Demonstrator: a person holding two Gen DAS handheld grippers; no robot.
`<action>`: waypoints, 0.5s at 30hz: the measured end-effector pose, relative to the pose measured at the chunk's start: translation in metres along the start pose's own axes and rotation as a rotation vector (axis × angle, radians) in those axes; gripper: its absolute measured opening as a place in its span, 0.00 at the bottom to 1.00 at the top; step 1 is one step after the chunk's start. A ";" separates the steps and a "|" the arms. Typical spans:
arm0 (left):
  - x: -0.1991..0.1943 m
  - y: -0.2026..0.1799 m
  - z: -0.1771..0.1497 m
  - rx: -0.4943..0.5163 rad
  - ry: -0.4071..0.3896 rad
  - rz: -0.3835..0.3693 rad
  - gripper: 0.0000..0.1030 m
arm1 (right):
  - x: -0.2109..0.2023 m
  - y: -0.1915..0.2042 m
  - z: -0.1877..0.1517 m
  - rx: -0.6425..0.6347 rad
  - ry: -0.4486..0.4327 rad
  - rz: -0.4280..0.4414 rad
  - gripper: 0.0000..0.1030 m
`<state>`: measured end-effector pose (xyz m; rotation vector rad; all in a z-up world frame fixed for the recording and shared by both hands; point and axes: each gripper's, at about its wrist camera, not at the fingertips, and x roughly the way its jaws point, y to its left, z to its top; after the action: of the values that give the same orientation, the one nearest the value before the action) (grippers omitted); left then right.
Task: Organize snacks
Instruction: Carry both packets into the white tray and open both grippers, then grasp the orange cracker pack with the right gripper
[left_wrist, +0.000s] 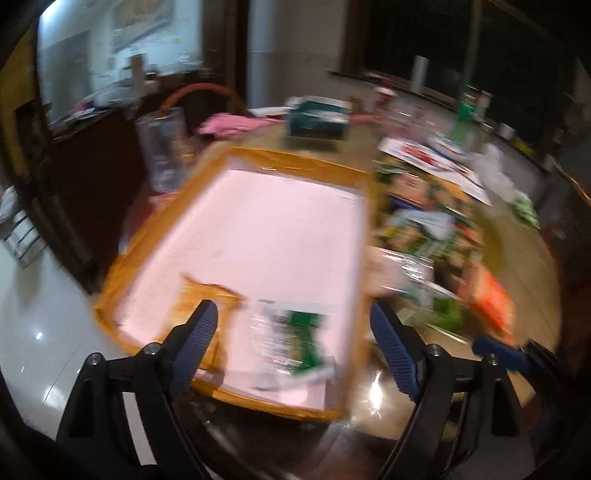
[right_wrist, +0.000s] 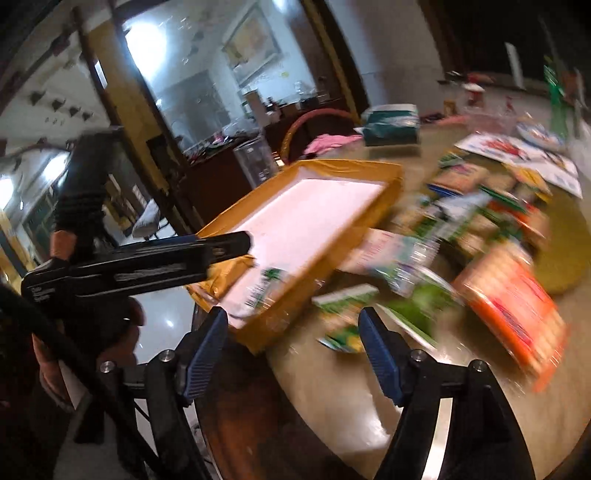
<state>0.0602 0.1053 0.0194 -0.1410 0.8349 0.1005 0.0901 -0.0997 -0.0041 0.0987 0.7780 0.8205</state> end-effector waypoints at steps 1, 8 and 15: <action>0.000 -0.010 -0.001 0.021 0.013 -0.032 0.83 | -0.008 -0.011 -0.003 0.023 -0.007 -0.012 0.74; 0.012 -0.063 -0.012 0.157 0.083 -0.114 0.83 | -0.047 -0.077 -0.007 0.062 -0.046 -0.162 0.75; 0.013 -0.072 -0.021 0.156 0.119 -0.127 0.83 | -0.023 -0.115 0.021 0.053 0.014 -0.240 0.75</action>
<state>0.0635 0.0316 0.0017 -0.0534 0.9468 -0.0930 0.1654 -0.1910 -0.0178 0.0452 0.8071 0.5735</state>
